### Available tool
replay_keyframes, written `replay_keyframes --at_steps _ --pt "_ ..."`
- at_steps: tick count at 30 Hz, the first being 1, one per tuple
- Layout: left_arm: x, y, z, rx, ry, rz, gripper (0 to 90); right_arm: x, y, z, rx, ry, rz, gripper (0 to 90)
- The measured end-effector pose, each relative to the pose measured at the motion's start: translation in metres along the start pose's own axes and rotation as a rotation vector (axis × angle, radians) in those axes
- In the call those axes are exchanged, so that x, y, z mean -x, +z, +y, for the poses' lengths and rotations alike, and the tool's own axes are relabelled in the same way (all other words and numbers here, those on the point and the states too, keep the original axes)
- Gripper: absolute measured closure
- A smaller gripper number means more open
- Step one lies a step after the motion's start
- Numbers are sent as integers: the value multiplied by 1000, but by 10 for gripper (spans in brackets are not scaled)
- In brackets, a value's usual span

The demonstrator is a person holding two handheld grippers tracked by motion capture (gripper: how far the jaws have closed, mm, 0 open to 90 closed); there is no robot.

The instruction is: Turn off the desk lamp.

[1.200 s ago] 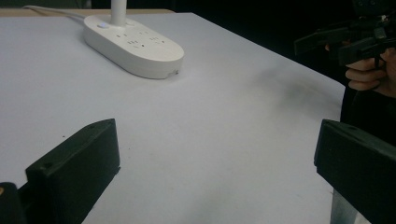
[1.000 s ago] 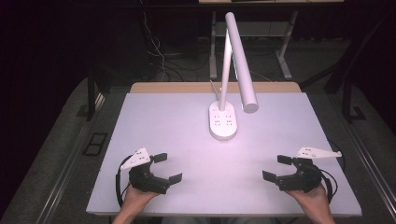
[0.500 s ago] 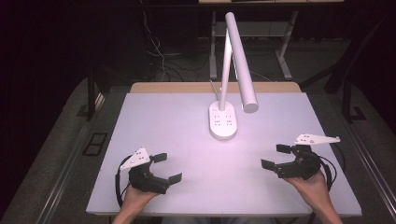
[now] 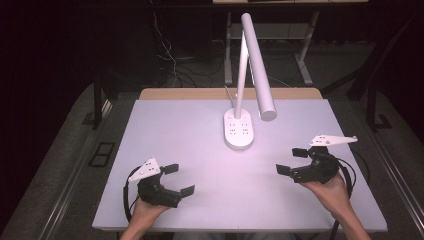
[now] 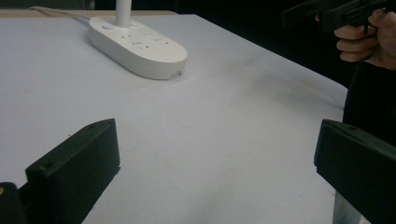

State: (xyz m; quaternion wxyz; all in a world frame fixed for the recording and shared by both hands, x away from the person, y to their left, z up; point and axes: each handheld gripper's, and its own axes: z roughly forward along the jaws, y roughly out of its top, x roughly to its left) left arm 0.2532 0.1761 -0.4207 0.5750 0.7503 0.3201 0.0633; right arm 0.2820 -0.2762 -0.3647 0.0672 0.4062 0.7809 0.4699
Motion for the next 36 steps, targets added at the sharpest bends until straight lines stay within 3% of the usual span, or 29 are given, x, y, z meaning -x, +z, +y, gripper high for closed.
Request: replay_keyframes --at_steps 21,36 --pt "-1 1 0 1 -1 2 0 1 16 42 -15 -54 16 47" --pt "-3 -2 0 6 -4 7 0 13 45 68 -39 -65 38 47"
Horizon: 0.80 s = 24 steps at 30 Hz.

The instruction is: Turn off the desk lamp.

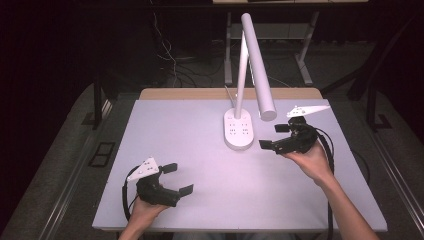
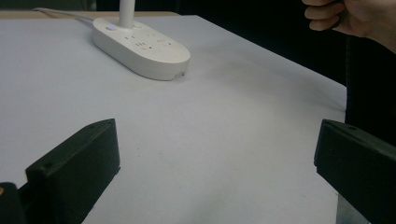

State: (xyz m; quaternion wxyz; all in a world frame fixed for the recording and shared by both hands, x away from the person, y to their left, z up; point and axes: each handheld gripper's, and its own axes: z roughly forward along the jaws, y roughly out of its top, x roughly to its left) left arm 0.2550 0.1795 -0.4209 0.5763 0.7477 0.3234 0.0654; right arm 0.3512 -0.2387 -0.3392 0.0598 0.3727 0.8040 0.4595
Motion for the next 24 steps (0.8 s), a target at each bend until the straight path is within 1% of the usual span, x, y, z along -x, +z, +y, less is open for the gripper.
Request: replay_keyframes --at_steps 5,11,12,15,21,22,24 --pt "-2 -2 1 5 0 3 0 5 8 6 -11 -3 3 47" --pt "-3 -2 1 8 1 1 0 12 21 18 -23 -3 1 48" --pt "-3 -2 1 9 2 1 0 12 21 18 -23 -3 1 48" --pt "-2 -2 2 9 1 0 0 18 29 25 -21 2 -3 48" --pt "-2 -2 2 9 2 -3 0 22 38 33 -17 7 -7 48" --pt "-2 -2 2 10 1 -4 0 23 41 36 -21 5 -9 48" --pt "-2 -2 2 11 1 -4 0 24 43 38 -25 6 -12 48"
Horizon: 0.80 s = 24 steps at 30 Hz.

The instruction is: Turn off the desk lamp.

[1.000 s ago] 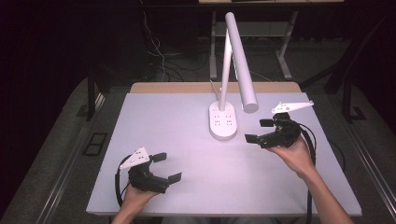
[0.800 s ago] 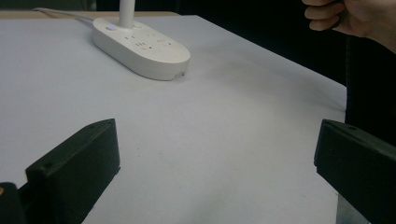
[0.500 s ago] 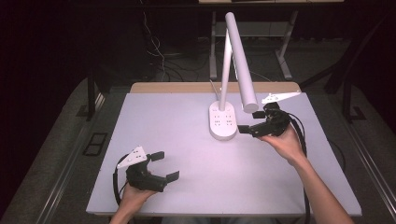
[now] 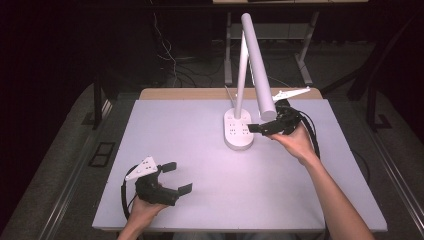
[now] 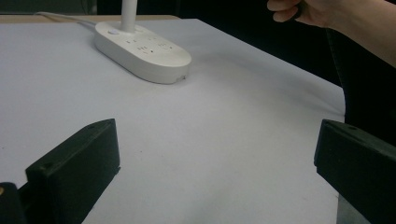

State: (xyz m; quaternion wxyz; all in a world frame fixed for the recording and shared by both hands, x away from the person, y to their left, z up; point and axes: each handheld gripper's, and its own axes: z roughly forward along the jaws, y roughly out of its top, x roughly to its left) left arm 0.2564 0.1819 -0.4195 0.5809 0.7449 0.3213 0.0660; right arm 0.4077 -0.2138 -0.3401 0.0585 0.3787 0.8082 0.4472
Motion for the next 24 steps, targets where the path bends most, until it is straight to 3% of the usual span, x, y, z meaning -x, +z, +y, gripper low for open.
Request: replay_keyframes --at_steps 9,10,12,13,15,17,24 --pt "1 1 0 -3 2 -5 0 15 20 6 -14 12 -20 66" --pt "1 1 0 -3 2 -5 0 18 23 7 -20 25 -20 169" --pt "0 1 0 -2 2 -3 0 20 24 8 -14 26 -24 171" --pt "1 1 0 -1 -1 -2 0 24 27 9 -13 30 -16 245" --pt "1 0 1 3 -2 -5 0 26 28 10 -15 30 -15 264" --pt "1 0 1 5 1 -6 0 30 35 12 -30 34 -23 354" --pt "1 0 1 -4 4 -3 0 40 48 17 -48 45 -41 454"
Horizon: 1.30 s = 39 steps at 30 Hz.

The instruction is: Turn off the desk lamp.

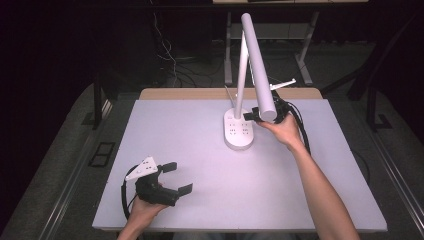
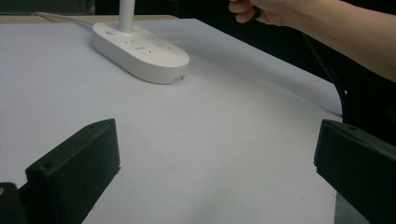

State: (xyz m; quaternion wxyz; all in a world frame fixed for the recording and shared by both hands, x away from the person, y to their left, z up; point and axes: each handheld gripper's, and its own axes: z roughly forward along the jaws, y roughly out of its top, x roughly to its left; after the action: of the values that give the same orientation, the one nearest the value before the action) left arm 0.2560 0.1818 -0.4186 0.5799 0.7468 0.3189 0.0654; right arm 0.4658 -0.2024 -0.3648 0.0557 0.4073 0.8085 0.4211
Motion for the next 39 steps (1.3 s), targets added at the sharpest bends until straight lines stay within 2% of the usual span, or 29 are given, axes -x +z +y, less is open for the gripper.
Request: replay_keyframes --at_steps 7,11,18,20,24,28,31,37,39 --pt "-1 -1 0 4 0 1 0 11 12 4 3 24 4 599" --pt "-1 -1 0 4 1 -1 0 16 18 7 9 37 -14 722" --pt "-1 0 0 3 2 -3 0 26 29 7 -8 55 -46 860" --pt "-1 0 0 2 3 -4 0 27 31 6 -6 62 -48 866" --pt "-1 1 0 -1 1 -5 0 33 38 3 2 109 -53 899" --pt "-1 1 0 -1 1 -6 0 39 48 -1 -11 123 -65 900" --pt "-2 1 0 1 0 -6 0 42 57 -6 -22 152 -70 900" --pt "-3 0 0 1 1 -7 0 46 64 -10 -19 165 -84 900" --pt "-3 1 0 0 0 -7 0 46 65 -10 -21 180 -67 899"
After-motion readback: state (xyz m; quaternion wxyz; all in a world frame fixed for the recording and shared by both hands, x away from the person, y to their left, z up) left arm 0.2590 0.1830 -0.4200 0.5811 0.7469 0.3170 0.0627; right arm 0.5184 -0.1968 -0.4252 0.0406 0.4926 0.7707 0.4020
